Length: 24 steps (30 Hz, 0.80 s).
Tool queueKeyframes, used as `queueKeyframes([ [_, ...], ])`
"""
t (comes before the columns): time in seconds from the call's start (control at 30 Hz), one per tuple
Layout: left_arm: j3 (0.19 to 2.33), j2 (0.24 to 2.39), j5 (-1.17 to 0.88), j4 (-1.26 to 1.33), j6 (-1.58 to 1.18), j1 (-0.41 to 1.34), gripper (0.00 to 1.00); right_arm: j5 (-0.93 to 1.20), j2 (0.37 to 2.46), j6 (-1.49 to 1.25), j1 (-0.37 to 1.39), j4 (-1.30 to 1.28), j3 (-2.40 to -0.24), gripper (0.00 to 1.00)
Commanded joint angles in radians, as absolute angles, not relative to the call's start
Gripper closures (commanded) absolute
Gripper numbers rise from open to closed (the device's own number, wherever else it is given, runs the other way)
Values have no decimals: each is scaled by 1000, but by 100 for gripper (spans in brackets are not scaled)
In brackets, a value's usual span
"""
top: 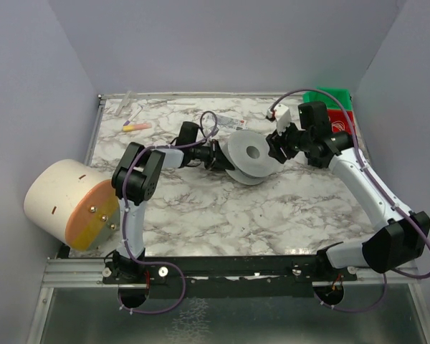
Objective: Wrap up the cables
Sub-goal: Place the cable reel at the center of the board.
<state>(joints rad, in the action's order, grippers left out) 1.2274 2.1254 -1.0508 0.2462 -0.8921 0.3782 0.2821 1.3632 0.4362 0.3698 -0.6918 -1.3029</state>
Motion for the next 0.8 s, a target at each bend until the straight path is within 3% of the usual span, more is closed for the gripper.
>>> queueKeyframes([
  [0.0,1237,2143,-1070,278,-865,394,78,360,1362,408,325,-617,-1262,40],
  [0.23,1254,2126,-1040,184,-781,384,55,382,1340,391,282,-574,-1219,35],
  [0.43,1250,2111,-991,100,-705,375,48,381,1329,384,269,-562,-1207,35],
  [0.53,1249,2100,-945,26,-636,366,33,378,1321,383,264,-560,-1206,34],
  [0.6,1250,2091,-905,-19,-597,359,31,376,1320,382,260,-556,-1206,34],
  [0.63,1250,2087,-886,-40,-580,356,21,377,1321,382,258,-556,-1205,34],
  [0.77,1258,2076,-838,-131,-496,349,16,375,1320,383,253,-554,-1201,34],
])
